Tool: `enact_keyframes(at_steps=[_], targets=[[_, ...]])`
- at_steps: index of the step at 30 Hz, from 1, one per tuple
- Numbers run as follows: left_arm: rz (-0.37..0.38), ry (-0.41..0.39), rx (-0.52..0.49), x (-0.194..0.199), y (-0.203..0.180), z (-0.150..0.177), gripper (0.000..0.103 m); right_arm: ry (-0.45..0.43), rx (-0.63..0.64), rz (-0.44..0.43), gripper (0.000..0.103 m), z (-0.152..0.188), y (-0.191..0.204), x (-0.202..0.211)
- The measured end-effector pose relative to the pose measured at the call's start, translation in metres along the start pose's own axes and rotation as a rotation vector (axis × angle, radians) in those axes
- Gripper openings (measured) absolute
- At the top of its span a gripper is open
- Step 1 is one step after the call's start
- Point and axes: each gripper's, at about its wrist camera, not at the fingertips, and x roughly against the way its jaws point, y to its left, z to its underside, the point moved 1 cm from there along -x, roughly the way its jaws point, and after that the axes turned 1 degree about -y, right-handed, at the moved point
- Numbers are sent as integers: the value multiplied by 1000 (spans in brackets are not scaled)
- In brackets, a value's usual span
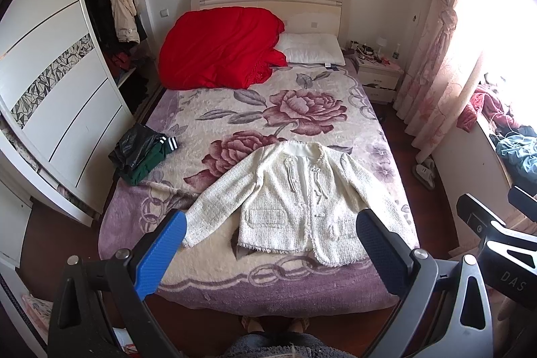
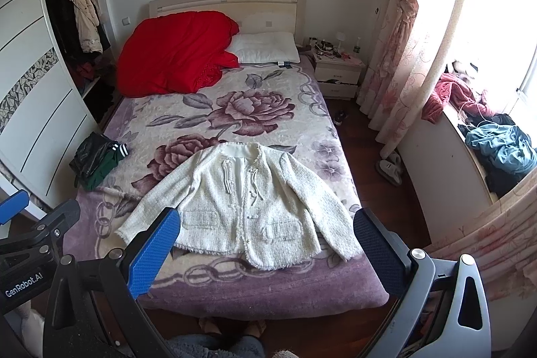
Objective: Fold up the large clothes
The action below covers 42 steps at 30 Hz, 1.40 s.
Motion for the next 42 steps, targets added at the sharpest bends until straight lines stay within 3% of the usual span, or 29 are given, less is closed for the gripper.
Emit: enact_keyframes(at_steps=[33,38,42], targets=[[0,-6,4,0,0,4,103,-10,-1,-2,103,10,-1,5],[-34,-20,31,-26,1,-6,103,16,-49,-8,103,8,-9,-4],[-62,-1,22,-92,3,-5,103,104,-196,-10,103,18,-38,-54]])
